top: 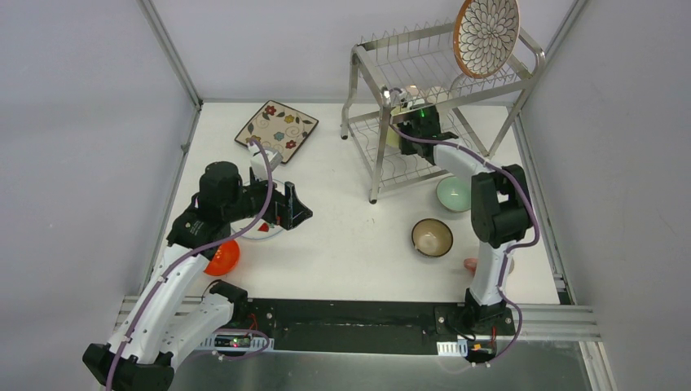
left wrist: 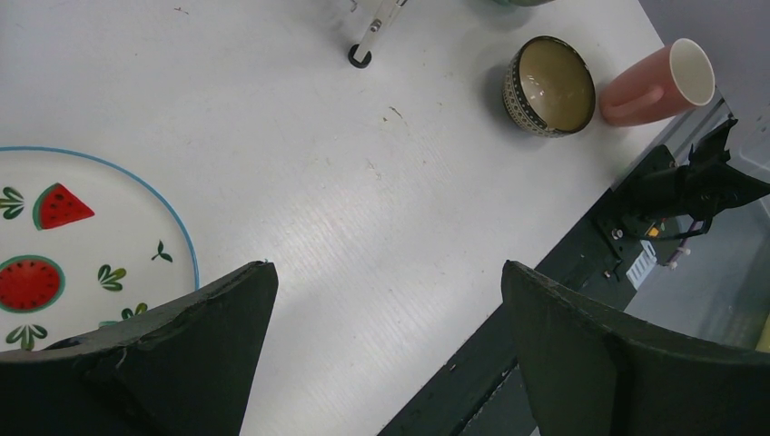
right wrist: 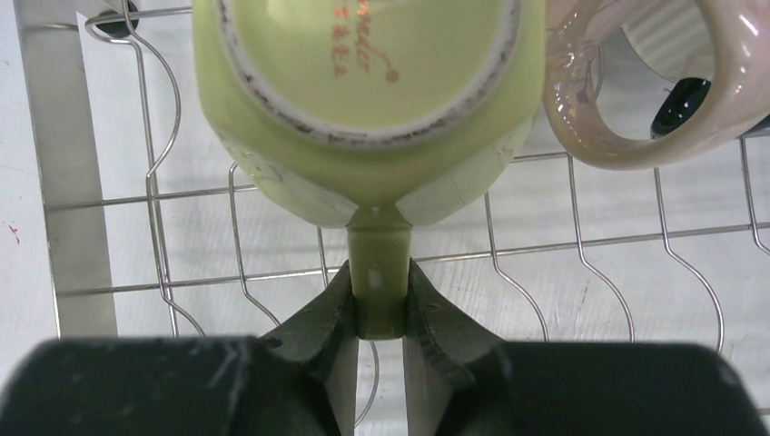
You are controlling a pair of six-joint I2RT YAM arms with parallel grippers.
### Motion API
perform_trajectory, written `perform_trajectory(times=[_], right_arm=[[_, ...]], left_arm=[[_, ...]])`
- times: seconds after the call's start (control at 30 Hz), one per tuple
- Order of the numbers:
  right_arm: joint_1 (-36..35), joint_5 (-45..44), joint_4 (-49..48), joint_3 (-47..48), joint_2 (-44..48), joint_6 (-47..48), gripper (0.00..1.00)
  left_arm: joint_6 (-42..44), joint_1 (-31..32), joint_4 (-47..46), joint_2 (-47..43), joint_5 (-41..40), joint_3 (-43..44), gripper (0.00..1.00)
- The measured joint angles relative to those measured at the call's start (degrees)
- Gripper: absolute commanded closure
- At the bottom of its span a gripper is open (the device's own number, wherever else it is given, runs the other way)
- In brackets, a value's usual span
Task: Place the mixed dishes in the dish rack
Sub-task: Turn the cup upside down in the dish rack.
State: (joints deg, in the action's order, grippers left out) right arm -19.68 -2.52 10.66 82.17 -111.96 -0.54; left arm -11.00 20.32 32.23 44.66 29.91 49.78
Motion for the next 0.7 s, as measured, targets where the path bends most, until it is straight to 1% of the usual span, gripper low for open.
perform_trajectory(times=[0.37,0.7], right_arm=[[-0.2,2.3,0.4,5.5,-4.1,0.0,0.86],[-0.2,1.2,-0.3,10.6,-8.2,0.2,0.85]], left_arm=[[0.0,0.0,0.0,0.7,0.0,0.0,0.01],[0.0,0.0,0.0,1.0,-0.9,0.0,0.01]])
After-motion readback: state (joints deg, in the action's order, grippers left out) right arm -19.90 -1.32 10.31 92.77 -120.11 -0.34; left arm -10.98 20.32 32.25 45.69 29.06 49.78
